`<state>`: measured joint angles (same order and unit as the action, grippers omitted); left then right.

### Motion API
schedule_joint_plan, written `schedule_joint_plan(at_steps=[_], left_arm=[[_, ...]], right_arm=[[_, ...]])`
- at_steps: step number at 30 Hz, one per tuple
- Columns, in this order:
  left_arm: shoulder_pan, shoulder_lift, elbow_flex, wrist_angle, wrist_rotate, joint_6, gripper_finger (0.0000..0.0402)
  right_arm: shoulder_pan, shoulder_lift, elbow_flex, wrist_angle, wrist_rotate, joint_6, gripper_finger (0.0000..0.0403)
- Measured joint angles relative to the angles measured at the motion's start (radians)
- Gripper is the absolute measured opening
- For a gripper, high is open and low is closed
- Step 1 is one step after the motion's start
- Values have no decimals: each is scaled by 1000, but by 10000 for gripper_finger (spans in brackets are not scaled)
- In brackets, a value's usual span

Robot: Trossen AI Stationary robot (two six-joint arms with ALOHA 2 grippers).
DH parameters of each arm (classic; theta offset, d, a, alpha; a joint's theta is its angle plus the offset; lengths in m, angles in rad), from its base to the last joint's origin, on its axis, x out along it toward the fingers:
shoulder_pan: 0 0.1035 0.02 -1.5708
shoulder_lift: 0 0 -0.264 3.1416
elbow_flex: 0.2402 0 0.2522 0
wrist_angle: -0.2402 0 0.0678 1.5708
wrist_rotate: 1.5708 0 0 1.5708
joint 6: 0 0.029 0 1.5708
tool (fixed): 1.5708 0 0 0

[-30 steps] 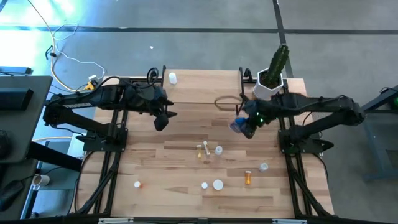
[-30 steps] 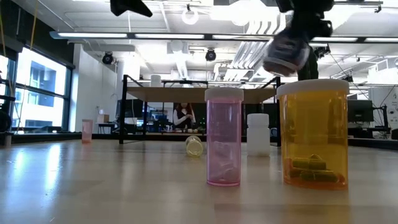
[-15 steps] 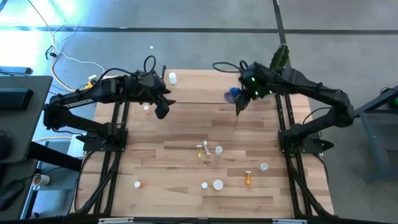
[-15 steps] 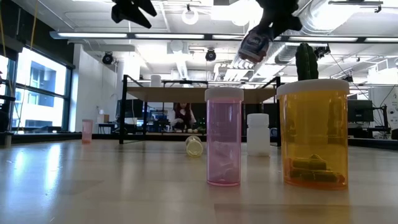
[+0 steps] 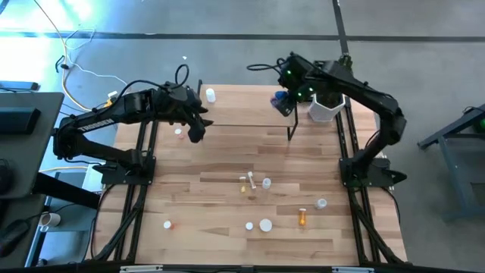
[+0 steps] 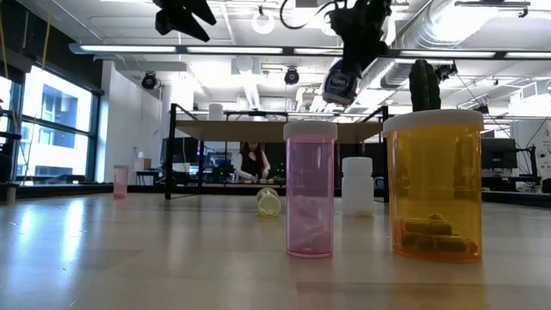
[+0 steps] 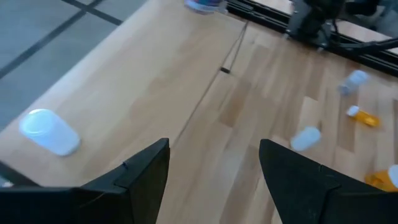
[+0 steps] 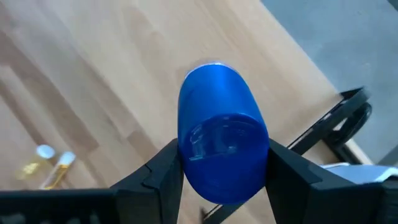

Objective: Pick and place medicine bottles onto shelf by color
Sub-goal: Put the blue bottle on the shelf

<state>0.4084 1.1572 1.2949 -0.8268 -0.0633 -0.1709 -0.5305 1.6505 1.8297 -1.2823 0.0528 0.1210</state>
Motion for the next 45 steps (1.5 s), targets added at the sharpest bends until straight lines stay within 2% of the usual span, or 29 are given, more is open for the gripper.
schedule_joint_plan(at_steps=[11,23,26,35,45], left_arm=[[0,0,0,-26,26,-9,236],[0,0,0,-26,26,-9,236],[0,0,0,-27,26,-9,236],[0,0,0,-67,26,-9,236],[0,0,0,-168,33,-47,237]], right_arm=[[-56,148,106,-71,53,-159,163],[-84,188,110,-119,51,-239,164],[-85,189,110,-119,48,-260,176],[-85,193,106,-104,51,-280,250],[-85,190,106,-82,52,-271,250]])
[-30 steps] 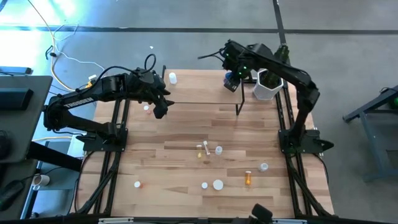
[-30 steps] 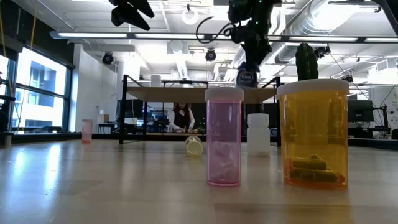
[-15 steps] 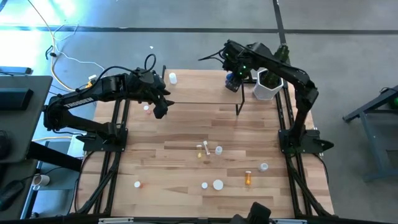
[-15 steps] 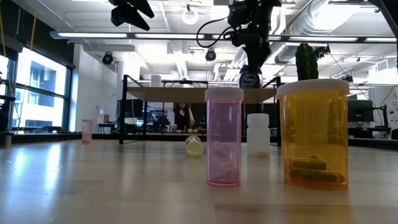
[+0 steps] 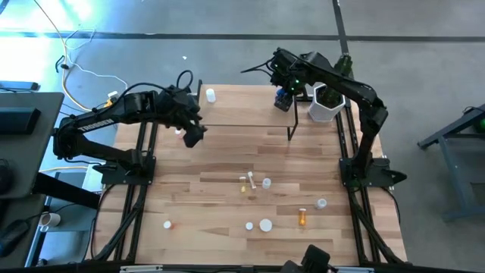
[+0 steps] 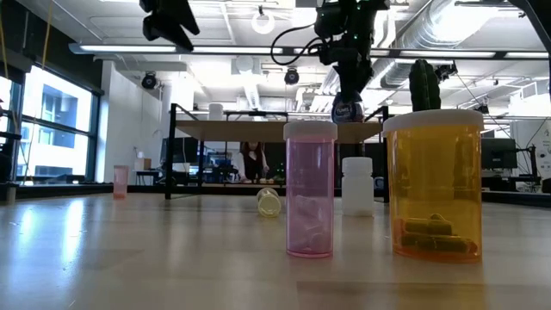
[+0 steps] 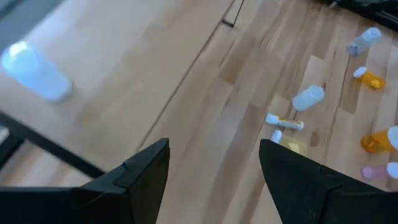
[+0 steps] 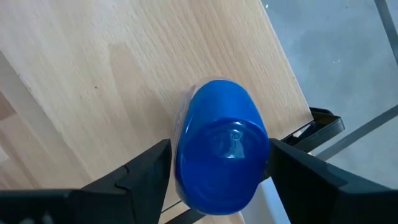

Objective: Pick and place medicine bottles onto shelf by color
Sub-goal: Put the blue bottle on the shelf, then put the left orange pill bottle on the shelf

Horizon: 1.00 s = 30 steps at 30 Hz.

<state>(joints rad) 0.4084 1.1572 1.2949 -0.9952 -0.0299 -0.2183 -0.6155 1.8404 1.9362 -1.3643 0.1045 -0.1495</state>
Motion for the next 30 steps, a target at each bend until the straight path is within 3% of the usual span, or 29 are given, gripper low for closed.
schedule_joint_plan(at_steps=[7,13,21,30], left_arm=[[-10,0,0,-96,101,-14,237],[-60,0,0,-173,108,-7,237],[-198,0,-12,-299,109,-39,237],[-364,0,-82,-303,150,-176,237]], right_arm=[[0,-5,0,4,1,37,249],[-2,-43,0,65,26,63,249],[2,-103,0,83,41,138,249],[5,-191,0,120,50,202,249]])
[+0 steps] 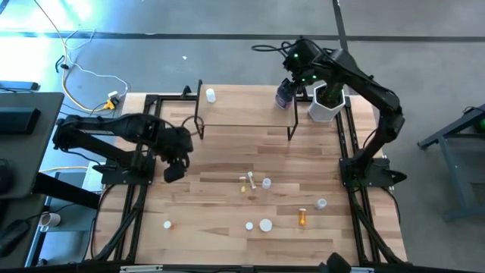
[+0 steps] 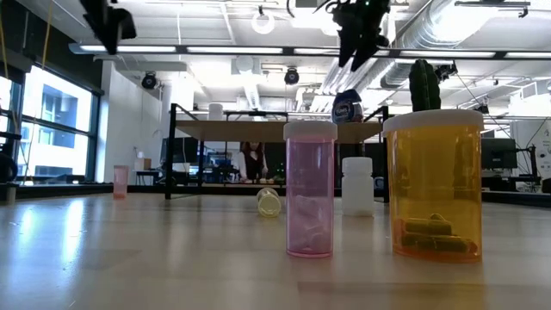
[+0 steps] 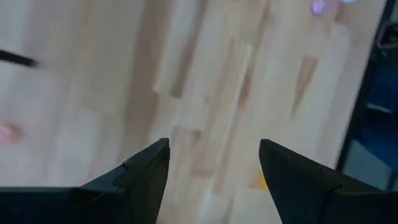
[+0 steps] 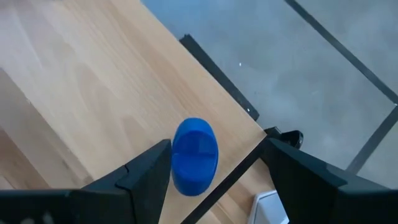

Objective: Pick and place medicine bottles onto shelf by color
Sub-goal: Put the left orange pill bottle on the shelf

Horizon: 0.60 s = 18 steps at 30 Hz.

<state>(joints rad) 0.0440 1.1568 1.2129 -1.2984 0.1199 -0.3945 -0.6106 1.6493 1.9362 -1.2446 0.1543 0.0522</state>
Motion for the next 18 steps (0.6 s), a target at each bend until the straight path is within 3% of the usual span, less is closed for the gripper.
schedule_joint_plan(at_steps=[9,18], left_arm=[[-164,0,-43,16,6,-299,236],[-387,1,-140,68,-24,-719,236]], right_arm=[[9,-68,0,0,-6,19,249],[12,-97,0,-16,-79,19,249]])
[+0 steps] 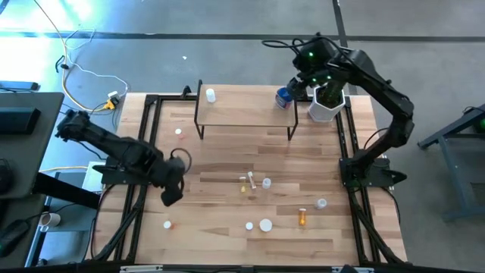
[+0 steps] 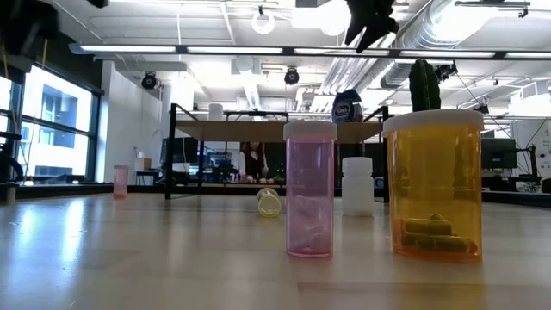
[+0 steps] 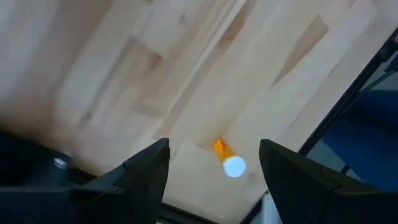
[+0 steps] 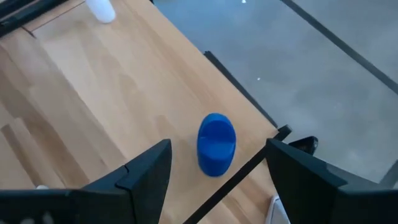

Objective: Pick and place medicine bottles onto shelf by color
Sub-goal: Put the left orange pill bottle on the shelf

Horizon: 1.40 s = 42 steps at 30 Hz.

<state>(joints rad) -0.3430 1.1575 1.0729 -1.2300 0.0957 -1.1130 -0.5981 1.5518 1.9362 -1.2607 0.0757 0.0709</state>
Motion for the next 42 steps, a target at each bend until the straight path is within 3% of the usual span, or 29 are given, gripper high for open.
schedule_joint_plan(at_steps=[6,16,28,42], left_arm=[[-130,11,-45,50,-15,-274,236],[-320,100,-98,146,-70,-546,236],[-412,268,-98,270,-70,-678,236],[-420,409,-98,347,-11,-720,236]], right_arm=[[12,-4,0,-3,-7,-22,249],[12,-4,0,-3,-8,-30,249],[12,-4,0,-3,-8,-27,249],[12,-4,0,-3,-8,-30,249]])
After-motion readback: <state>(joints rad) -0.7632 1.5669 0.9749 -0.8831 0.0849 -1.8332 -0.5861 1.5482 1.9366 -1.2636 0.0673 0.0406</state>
